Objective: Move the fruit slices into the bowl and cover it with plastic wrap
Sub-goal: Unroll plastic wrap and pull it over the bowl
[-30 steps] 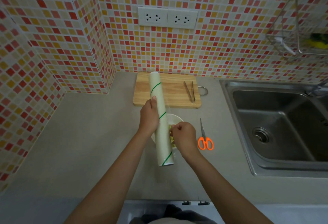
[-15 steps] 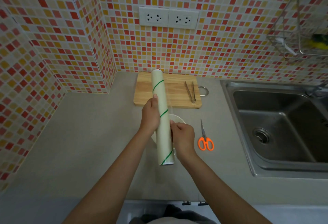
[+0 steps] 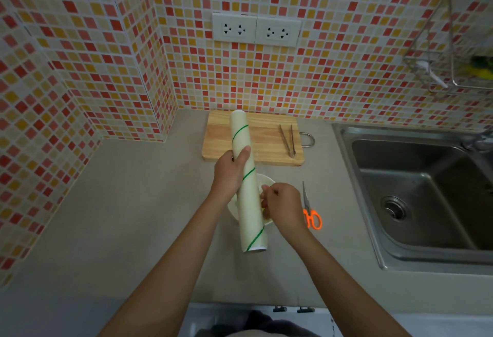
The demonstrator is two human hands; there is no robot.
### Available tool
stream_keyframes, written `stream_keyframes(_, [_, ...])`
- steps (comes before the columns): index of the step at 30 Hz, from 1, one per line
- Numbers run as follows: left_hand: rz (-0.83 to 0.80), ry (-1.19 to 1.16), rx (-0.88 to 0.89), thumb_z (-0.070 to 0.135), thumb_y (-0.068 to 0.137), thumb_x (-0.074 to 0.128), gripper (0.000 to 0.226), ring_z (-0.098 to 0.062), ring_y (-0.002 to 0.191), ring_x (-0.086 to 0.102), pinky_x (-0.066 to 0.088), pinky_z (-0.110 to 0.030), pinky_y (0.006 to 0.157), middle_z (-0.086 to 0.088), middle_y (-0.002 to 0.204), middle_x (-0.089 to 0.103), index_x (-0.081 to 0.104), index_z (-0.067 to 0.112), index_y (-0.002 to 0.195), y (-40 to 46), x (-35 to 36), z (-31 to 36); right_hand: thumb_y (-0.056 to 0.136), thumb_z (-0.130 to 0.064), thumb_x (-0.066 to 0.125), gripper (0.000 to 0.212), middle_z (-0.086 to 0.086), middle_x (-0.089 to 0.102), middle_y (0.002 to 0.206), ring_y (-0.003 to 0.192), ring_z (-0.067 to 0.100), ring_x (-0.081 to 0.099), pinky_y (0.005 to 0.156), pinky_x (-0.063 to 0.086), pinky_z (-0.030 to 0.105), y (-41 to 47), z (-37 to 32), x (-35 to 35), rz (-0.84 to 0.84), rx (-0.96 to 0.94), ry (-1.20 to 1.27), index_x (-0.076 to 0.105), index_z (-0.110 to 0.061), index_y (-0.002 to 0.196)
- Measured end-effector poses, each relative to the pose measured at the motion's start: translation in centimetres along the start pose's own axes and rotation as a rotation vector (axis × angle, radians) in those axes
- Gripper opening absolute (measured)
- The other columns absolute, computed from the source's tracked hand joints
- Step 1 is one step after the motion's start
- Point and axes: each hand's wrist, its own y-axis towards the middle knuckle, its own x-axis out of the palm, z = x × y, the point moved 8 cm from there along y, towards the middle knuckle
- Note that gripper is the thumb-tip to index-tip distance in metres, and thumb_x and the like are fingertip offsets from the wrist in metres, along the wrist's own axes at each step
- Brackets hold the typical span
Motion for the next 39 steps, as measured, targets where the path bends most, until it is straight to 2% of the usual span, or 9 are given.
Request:
stream_keyframes(3, [0.049, -0.009, 0.022, 0.046, 0.090, 0.055, 0.035, -0.010, 0.060, 0.055, 0.039, -0.024, 0.053, 0.003, 0.067, 0.057, 0.055, 0.016, 0.072, 0.0, -0.5, -0.1, 0.098, -0.023, 0.047, 0.039, 0.004, 0.060, 0.053, 0.033, 0.005, 0.051, 0.039, 0.043, 0.017, -1.1, 0.2, -0.2, 0.049, 0.012, 0.156, 0.060, -0.007, 0.066])
stream_keyframes(6, [0.112, 0.005, 0.031, 0.046, 0.091, 0.054, 0.037, -0.010, 0.062, 0.056, 0.039, -0.026, 0.054, 0.002, 0.069, 0.058, 0.058, 0.012, 0.078, 0.4, -1.6, -0.1, 0.093, -0.035, 0.055, 0.046, 0.011, 0.064, 0.058, 0.043, 0.012, 0.055, 0.044, 0.048, 0.026, -2.9, 0.0, -0.1, 0.074, -0.025, 0.191, 0.062, 0.001, 0.066])
stream_keyframes(8, [0.131, 0.011, 0.024, 0.046, 0.091, 0.054, 0.038, -0.009, 0.060, 0.055, 0.038, -0.024, 0.052, 0.003, 0.068, 0.058, 0.058, 0.011, 0.078, 0.7, -2.0, -0.1, 0.088, -0.032, 0.064, 0.040, 0.003, 0.059, 0.052, 0.048, 0.009, 0.051, 0.053, 0.049, 0.033, -3.9, 0.0, 0.3, 0.064, -0.066, 0.177, 0.061, -0.004, 0.059])
stream_keyframes(13, [0.150, -0.004, 0.020, 0.047, 0.092, 0.053, 0.038, -0.009, 0.058, 0.054, 0.037, -0.024, 0.050, 0.003, 0.066, 0.056, 0.055, 0.013, 0.073, 0.8, -1.8, 0.2, 0.086, -0.021, 0.067, 0.036, -0.003, 0.050, 0.049, 0.050, 0.006, 0.039, 0.053, 0.034, 0.025, -4.9, 0.3, 0.4, 0.143, -0.064, 0.302, 0.061, -0.007, 0.054])
stream_keyframes(18, [0.154, -0.021, 0.013, 0.048, 0.092, 0.052, 0.039, -0.012, 0.060, 0.055, 0.038, -0.026, 0.052, 0.002, 0.067, 0.056, 0.056, 0.012, 0.076, 0.7, -1.8, 0.1, 0.086, -0.017, 0.067, 0.017, -0.002, 0.071, 0.064, 0.059, 0.005, 0.059, 0.063, 0.047, 0.025, -5.4, 0.6, 0.3, 0.168, -0.030, 0.331, 0.075, -0.012, 0.072])
stream_keyframes(21, [0.183, -0.026, 0.013, 0.047, 0.093, 0.051, 0.040, -0.012, 0.061, 0.056, 0.039, -0.026, 0.053, 0.002, 0.068, 0.057, 0.058, 0.010, 0.080, 0.9, -2.4, 0.2, 0.083, -0.011, 0.070, 0.009, -0.014, 0.073, 0.079, 0.073, -0.005, 0.067, 0.069, 0.050, 0.011, -5.8, 1.0, 0.4, 0.171, -0.008, 0.467, 0.077, -0.015, 0.086])
stream_keyframes(28, [0.194, 0.003, 0.019, 0.048, 0.093, 0.050, 0.042, -0.011, 0.061, 0.055, 0.037, -0.025, 0.051, 0.002, 0.068, 0.057, 0.058, 0.009, 0.081, 0.8, -2.5, 0.4, 0.078, -0.003, 0.073, 0.025, -0.002, 0.073, 0.081, 0.072, 0.005, 0.066, 0.069, 0.051, 0.013, -5.7, 1.1, 0.7, 0.222, 0.078, 0.636, 0.072, -0.024, 0.065])
stream_keyframes(34, [0.201, 0.026, -0.007, 0.049, 0.093, 0.048, 0.042, -0.011, 0.062, 0.055, 0.037, -0.026, 0.052, 0.003, 0.069, 0.057, 0.059, 0.010, 0.082, 0.5, -2.4, -0.3, 0.081, -0.008, 0.070, 0.016, 0.009, 0.070, 0.086, 0.071, 0.014, 0.060, 0.071, 0.048, 0.025, -5.4, 1.6, 1.1, 0.213, 0.094, 0.477, 0.067, -0.019, 0.071])
stream_keyframes(39, [0.183, 0.043, -0.003, 0.050, 0.093, 0.049, 0.040, -0.009, 0.061, 0.054, 0.035, -0.025, 0.052, 0.004, 0.068, 0.056, 0.056, 0.014, 0.076, 0.3, -2.0, -0.4, 0.090, -0.007, 0.056, 0.023, -0.001, 0.050, 0.065, 0.057, 0.005, 0.044, 0.053, 0.034, 0.010, -4.9, 1.2, 2.2, 0.077, 0.037, 0.302, 0.055, -0.010, 0.067])
